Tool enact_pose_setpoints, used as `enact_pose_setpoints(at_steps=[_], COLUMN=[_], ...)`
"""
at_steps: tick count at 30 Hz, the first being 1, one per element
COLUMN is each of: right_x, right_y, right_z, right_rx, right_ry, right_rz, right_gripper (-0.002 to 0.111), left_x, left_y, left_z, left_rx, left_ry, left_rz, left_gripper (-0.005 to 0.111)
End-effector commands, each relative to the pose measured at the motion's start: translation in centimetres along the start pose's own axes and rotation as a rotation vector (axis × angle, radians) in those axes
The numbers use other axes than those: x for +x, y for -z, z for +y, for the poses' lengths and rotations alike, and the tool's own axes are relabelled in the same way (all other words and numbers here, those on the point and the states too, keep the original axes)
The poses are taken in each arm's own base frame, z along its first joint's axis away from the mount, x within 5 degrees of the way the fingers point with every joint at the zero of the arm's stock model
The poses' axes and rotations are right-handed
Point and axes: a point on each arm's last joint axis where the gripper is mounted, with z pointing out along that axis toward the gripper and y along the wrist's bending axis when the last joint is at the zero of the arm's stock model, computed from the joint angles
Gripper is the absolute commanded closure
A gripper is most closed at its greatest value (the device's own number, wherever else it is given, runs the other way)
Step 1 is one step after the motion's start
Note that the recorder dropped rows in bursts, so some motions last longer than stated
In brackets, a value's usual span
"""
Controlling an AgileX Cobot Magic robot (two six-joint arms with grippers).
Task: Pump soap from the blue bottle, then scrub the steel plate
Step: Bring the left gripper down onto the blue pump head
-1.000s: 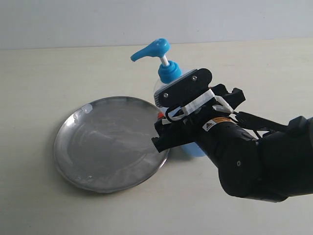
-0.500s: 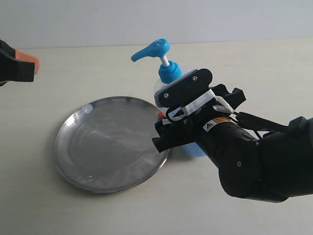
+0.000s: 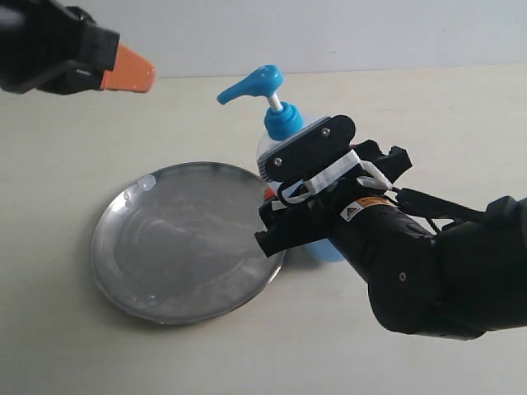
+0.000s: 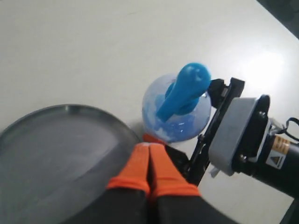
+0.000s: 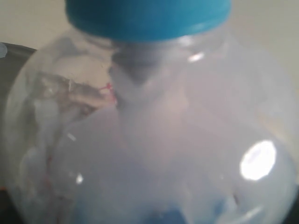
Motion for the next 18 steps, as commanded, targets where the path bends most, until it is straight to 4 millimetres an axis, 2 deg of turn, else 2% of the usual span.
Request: enact_pose_setpoints(at_steps=[1, 11, 18], right_x=[-1.3, -1.3, -1.1], right_y=[0.2, 0.2, 0.2], right_z=[-0.4, -0.4, -0.2], right_rx=[0.044, 0.040, 0.022], right_ry=[0.021, 0.021, 0.022], right_rz=[-0.103, -0.099, -0.082], right_gripper=[0.108, 0.108, 0.108], left_x=[-2.0, -4.9, -5.6], left_y=[-1.1, -3.7, -5.0], left_z=[-0.3, 0.0, 0.1], left_rx=[0.049, 0.107, 0.137], left_ry=[-0.014, -0.019, -0.008], left_rz=[0.010, 0.070, 0.100], left_gripper=[0.107, 0.107, 0.107])
